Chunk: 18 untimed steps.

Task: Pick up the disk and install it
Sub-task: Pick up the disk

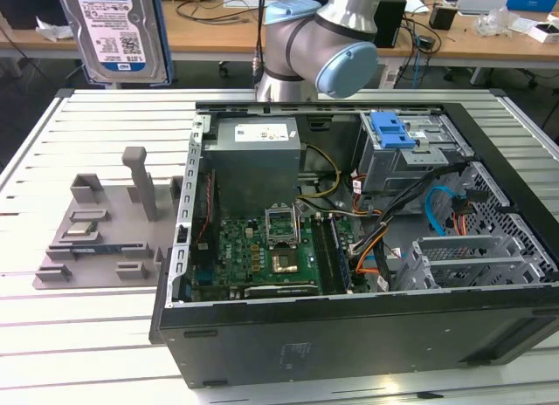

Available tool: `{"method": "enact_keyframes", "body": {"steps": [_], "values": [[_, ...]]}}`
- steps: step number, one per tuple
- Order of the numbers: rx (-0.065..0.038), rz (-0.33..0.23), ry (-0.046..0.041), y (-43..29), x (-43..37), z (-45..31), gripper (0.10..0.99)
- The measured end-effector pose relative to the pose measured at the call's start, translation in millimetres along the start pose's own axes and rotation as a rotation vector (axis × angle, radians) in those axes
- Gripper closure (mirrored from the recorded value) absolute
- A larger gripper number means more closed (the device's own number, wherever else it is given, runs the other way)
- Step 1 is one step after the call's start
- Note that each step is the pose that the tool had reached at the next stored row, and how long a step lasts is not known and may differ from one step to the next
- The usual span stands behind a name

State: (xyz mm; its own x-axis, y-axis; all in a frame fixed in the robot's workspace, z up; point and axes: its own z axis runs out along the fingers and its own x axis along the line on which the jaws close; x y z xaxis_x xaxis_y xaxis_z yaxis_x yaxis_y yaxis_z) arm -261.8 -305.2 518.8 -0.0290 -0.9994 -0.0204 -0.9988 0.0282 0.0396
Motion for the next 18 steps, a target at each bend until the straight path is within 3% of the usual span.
{"method": "enact_keyframes", "body": {"steps": [9,14,18], "values": [[-0.001,0.0,0.0,-31.2,-0.9,-1.2,0.722],[-0.001,0.0,0.0,-53.3,-1.5,-2.1,0.722],[-0.002,0.0,0.0001,-63.4,-1.9,-2.5,0.722]]}}
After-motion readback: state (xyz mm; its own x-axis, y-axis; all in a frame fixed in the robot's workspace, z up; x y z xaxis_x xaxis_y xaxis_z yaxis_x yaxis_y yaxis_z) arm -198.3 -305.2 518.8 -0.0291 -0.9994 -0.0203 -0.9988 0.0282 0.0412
